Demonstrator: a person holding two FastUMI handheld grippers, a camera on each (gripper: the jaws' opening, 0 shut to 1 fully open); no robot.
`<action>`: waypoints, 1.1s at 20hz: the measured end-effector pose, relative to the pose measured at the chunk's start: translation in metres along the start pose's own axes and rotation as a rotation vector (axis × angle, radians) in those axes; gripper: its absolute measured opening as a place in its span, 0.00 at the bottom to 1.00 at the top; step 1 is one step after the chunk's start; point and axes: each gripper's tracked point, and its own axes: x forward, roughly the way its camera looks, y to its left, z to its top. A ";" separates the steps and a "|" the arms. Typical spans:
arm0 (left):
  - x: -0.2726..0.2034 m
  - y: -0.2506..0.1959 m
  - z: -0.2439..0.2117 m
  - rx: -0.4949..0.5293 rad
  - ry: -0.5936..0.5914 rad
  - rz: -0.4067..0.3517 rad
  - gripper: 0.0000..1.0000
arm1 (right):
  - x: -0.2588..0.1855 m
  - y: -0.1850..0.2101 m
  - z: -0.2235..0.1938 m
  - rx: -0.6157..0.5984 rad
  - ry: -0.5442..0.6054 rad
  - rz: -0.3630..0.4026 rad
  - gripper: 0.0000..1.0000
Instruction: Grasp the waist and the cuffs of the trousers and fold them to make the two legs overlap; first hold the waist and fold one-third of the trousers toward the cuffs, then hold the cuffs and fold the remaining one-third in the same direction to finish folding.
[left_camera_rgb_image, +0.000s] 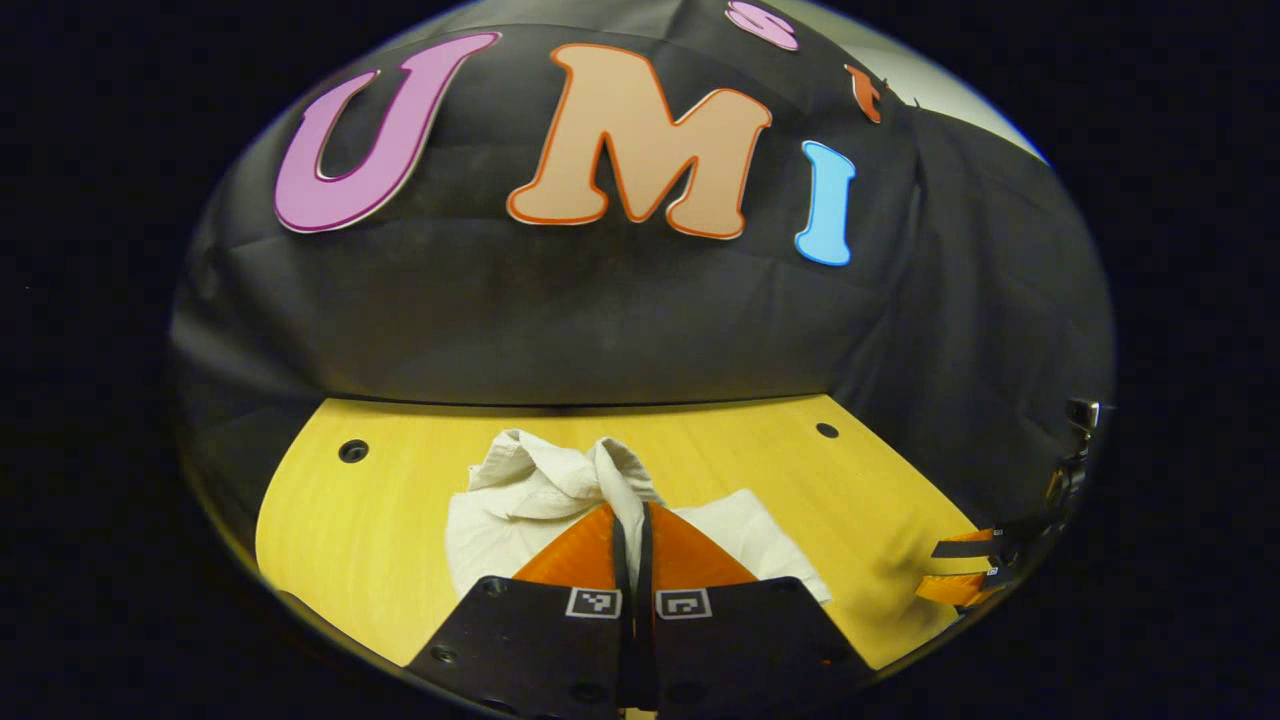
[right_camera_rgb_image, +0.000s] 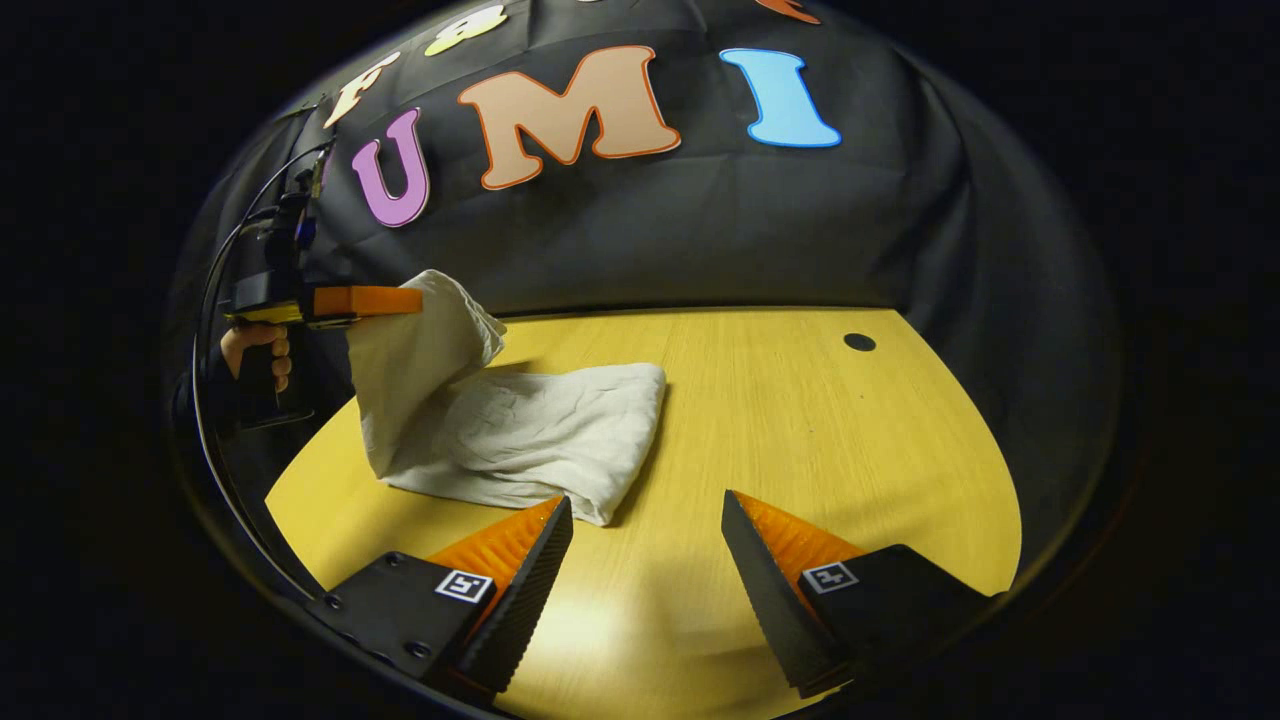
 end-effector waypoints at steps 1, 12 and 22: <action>0.005 -0.009 0.000 0.004 0.000 -0.015 0.00 | -0.003 -0.006 -0.003 0.003 0.000 -0.007 0.97; 0.063 -0.086 -0.052 0.020 0.072 -0.062 0.00 | -0.028 -0.053 -0.013 0.043 0.001 -0.046 0.96; 0.030 -0.087 -0.057 0.022 -0.033 0.020 0.99 | -0.024 -0.033 0.022 -0.032 -0.091 -0.002 0.96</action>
